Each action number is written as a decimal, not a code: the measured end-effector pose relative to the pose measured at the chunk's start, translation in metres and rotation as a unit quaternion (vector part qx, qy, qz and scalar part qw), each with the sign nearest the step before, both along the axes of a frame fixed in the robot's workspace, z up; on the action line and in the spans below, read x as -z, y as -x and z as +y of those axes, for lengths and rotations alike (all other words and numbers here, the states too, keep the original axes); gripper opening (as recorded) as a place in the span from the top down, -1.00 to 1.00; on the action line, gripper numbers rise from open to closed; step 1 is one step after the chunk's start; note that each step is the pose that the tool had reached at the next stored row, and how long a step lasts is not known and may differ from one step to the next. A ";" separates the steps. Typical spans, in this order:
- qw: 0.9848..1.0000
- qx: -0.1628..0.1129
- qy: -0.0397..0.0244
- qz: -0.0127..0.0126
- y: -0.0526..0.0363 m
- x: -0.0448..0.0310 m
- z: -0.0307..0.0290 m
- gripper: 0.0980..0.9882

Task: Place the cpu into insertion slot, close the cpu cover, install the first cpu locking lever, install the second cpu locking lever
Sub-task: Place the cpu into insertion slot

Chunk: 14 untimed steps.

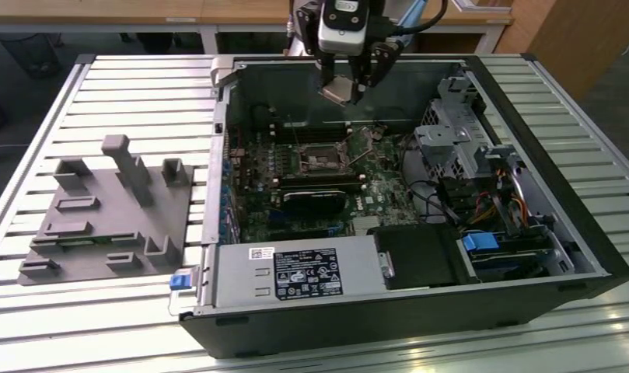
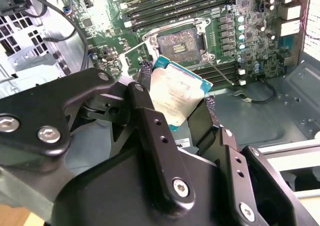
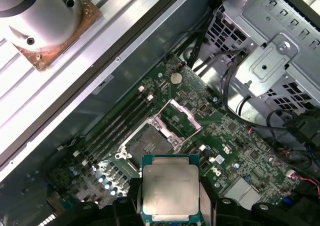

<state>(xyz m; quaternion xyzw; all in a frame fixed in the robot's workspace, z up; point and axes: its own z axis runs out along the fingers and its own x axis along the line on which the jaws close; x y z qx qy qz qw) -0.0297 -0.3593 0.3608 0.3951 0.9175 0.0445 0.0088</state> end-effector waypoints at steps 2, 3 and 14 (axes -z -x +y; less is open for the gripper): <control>1.000 0.005 0.000 0.000 0.0000 0.0001 0.0000 0.00; 1.000 0.008 0.000 0.000 0.0000 0.0002 0.0000 0.00; 0.999 0.036 0.000 0.000 0.0000 0.0010 0.0000 0.00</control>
